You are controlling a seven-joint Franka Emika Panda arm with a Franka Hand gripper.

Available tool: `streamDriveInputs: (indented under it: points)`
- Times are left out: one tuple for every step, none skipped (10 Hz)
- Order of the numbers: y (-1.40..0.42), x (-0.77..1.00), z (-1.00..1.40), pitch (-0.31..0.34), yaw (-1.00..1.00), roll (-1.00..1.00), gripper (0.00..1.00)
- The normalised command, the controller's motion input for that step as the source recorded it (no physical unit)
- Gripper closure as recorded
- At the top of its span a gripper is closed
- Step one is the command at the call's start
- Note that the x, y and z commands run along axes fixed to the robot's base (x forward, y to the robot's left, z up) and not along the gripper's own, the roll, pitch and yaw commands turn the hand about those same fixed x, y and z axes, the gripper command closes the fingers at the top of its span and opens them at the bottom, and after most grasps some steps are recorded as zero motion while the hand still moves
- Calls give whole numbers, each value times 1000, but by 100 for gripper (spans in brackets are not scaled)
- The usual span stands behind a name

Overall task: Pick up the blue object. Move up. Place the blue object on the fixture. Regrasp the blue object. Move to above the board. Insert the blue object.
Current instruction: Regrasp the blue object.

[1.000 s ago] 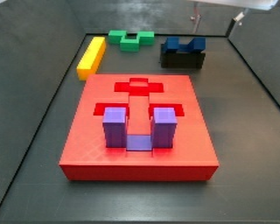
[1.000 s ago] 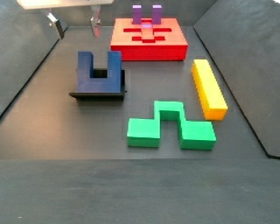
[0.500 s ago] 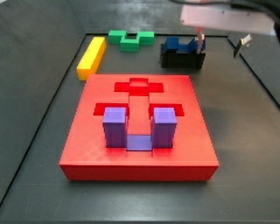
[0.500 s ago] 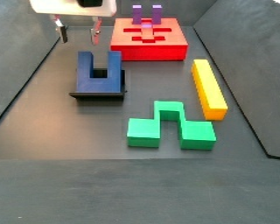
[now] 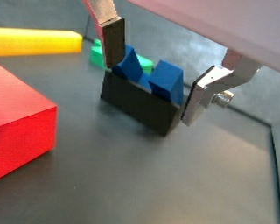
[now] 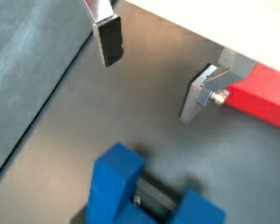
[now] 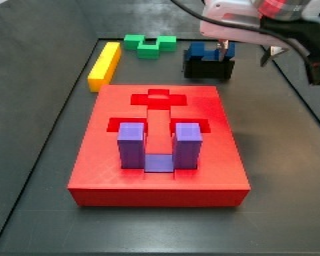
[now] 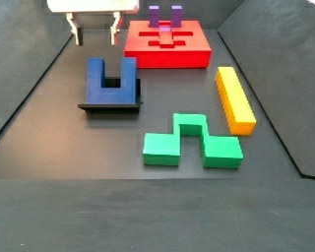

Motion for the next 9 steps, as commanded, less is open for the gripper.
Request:
streamDriveInputs:
  points:
    - [11, 620, -126, 334, 203, 886, 0]
    - [109, 571, -89, 334, 280, 837, 0]
    - [149, 549, -54, 309, 429, 754, 0]
    - [120, 529, -57, 306, 506, 623, 0]
    - [94, 489, -91, 131, 566, 406, 0]
    - [66, 574, -120, 0, 540, 86, 0]
    - [66, 511, -46, -120, 386, -109, 0]
    - [6, 157, 0, -389, 323, -260, 0]
    - [54, 77, 0, -243, 463, 0, 0]
